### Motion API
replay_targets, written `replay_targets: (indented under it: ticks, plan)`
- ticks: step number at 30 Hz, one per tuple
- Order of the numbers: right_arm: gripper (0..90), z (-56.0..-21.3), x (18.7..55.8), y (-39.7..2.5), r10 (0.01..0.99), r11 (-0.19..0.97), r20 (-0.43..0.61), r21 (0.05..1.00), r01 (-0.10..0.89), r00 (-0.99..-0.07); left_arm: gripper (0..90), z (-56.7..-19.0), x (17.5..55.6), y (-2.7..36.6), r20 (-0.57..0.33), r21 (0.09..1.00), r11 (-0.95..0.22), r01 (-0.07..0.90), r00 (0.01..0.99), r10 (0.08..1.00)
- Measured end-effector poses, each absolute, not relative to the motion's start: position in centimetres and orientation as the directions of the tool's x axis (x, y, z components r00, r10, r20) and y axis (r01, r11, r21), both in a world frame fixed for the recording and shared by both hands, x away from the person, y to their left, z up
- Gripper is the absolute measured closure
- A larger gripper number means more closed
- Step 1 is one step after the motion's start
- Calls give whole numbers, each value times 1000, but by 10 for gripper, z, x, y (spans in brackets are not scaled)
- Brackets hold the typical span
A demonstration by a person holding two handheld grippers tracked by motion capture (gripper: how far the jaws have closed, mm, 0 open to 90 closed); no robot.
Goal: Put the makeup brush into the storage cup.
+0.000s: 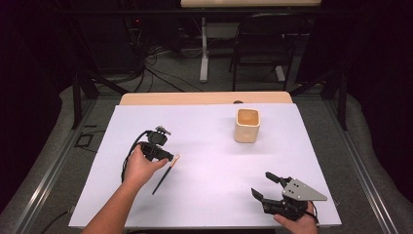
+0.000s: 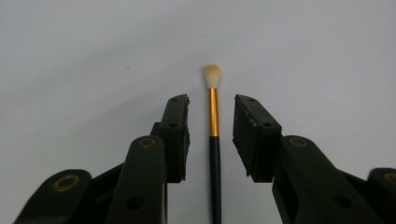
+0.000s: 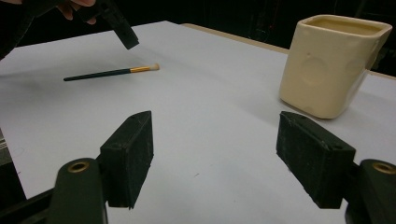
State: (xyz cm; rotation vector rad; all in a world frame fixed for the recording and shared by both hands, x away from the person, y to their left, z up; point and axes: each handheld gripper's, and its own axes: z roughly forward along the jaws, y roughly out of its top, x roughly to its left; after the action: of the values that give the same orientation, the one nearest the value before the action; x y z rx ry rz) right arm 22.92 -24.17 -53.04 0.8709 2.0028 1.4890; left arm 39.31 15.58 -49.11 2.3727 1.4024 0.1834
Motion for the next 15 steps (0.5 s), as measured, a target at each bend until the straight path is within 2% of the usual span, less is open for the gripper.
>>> replay_targets:
  ticks: [15]
  plan:
    - [273,-530,229,-242,737,206,-18,958,199,-676,687,-501,394,153,-78,351,-449,822,504,860]
